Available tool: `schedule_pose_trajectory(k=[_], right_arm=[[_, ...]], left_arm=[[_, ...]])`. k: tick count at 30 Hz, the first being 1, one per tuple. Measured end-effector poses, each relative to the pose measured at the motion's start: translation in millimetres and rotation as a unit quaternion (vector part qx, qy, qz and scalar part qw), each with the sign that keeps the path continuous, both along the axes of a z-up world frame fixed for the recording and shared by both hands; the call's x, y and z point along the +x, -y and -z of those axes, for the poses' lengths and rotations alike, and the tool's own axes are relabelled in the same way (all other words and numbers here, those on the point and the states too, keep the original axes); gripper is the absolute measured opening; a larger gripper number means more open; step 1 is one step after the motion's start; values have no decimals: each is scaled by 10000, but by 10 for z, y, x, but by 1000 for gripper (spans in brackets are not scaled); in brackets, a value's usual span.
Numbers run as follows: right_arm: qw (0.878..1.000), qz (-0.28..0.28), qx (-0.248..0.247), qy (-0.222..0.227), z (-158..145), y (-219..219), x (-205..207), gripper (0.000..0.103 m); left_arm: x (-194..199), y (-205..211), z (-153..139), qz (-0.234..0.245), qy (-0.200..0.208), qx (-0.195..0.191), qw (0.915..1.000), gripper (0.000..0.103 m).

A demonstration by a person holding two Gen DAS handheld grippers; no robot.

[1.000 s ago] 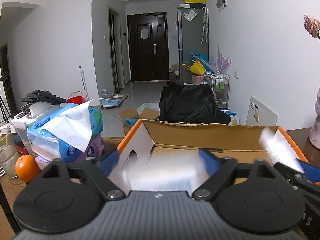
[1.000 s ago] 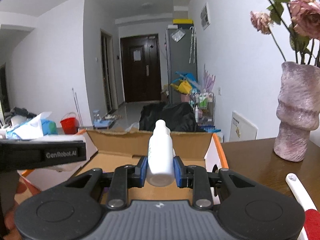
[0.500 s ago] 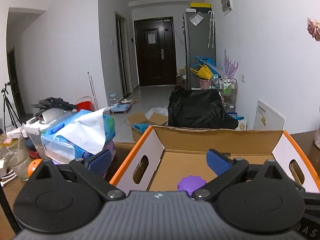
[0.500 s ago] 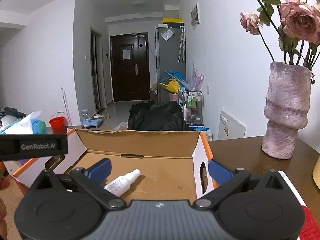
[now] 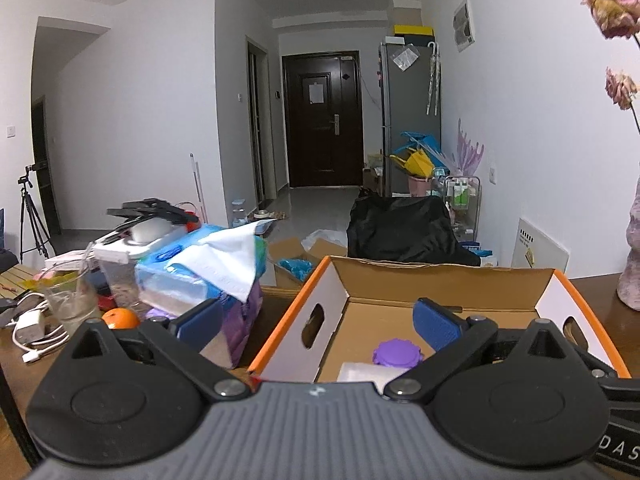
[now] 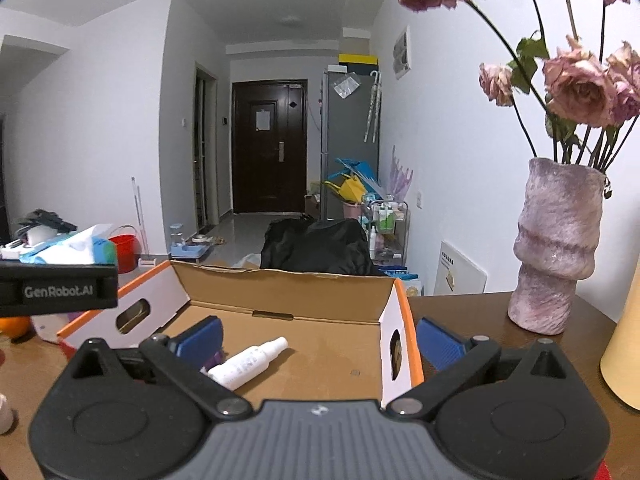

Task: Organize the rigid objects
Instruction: 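Withdraw both tools from the box back over the table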

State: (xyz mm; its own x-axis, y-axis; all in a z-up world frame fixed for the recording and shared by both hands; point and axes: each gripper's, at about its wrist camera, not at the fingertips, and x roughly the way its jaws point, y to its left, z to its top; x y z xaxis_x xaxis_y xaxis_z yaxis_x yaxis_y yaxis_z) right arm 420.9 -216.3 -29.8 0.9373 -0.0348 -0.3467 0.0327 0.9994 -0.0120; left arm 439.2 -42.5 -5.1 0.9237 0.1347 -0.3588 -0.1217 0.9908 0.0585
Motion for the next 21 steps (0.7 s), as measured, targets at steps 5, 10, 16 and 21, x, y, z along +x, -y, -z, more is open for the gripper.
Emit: schedule_pose_trajectory(k=[5, 10, 16, 21], right_arm=[[10000, -53, -60, 18, 5, -12, -239, 103], [9999, -60, -92, 25, 18, -18, -474, 103], [9999, -94, -63, 27, 24, -6, -752, 103], [9998, -163, -54, 60, 44, -18, -975, 103]], left_arm=[[-272, -49, -19, -4, 28, -38, 10000, 103], [-517, -99, -27, -39, 70, -65, 9999, 103], [-774, -151, 11, -69, 57, -80, 9999, 103], [-978, -206, 64, -151, 59, -81, 9998, 103]])
